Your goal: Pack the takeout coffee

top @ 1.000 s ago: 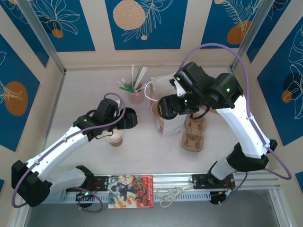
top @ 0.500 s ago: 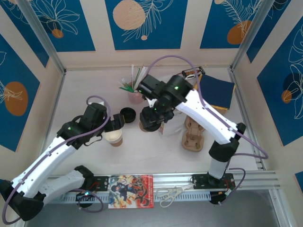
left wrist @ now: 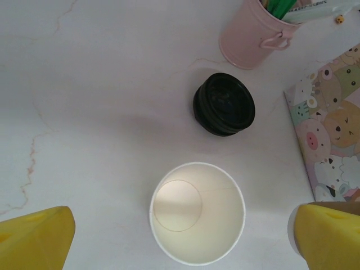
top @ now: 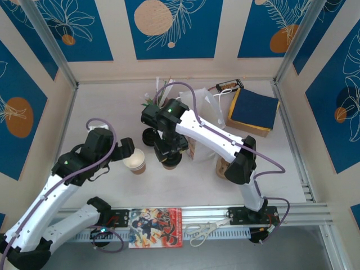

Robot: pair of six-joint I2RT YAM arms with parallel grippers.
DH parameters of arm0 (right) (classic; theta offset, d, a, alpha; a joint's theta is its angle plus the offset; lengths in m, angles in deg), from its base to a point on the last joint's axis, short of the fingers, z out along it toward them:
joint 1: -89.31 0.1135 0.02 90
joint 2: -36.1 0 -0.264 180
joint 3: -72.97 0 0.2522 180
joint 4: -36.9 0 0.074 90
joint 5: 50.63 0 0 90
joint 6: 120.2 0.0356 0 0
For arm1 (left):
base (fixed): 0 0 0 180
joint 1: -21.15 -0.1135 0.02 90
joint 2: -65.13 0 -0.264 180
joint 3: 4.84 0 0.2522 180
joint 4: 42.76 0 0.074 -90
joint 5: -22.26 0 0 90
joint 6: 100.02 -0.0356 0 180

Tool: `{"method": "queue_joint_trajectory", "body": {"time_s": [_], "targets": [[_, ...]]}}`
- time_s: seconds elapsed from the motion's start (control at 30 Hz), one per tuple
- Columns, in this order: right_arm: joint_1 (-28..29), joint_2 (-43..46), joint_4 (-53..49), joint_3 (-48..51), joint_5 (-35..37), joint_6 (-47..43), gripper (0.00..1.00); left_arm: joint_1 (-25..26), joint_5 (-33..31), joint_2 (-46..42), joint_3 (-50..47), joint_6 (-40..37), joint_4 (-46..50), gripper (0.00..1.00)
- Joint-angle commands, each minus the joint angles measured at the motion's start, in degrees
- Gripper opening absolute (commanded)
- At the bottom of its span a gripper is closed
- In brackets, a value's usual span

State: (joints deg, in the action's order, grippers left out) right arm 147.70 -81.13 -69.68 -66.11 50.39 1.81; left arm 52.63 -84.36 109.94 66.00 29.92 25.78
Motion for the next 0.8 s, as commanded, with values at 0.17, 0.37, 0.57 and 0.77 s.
{"method": "queue_joint_trajectory", "body": {"time_s": [0.17,0.37,0.57,0.77], "targets": [[0.25,-1.46,0.68,5.81,-3.37,-0.67,0.64,-0.88,-0.04,-2.29,-1.22,-1.67,2.49,1.0],[-0.1,-1.68,4.51,8.91,-4.74,-0.9,0.64,-0.96,0.99,-3.07,-2.04,-1.26,2.43,1.0],[-0.46,-1.88,7.68,10.63,-5.79,-1.11,0.64,-0.92,1.33,-3.76,-2.6,-0.4,2.6,1.0],[-0.66,-3.16,9.53,12.2,-6.48,-0.99,0.64,-0.95,1.33,-3.97,-2.94,0.13,2.34,1.0]]}}
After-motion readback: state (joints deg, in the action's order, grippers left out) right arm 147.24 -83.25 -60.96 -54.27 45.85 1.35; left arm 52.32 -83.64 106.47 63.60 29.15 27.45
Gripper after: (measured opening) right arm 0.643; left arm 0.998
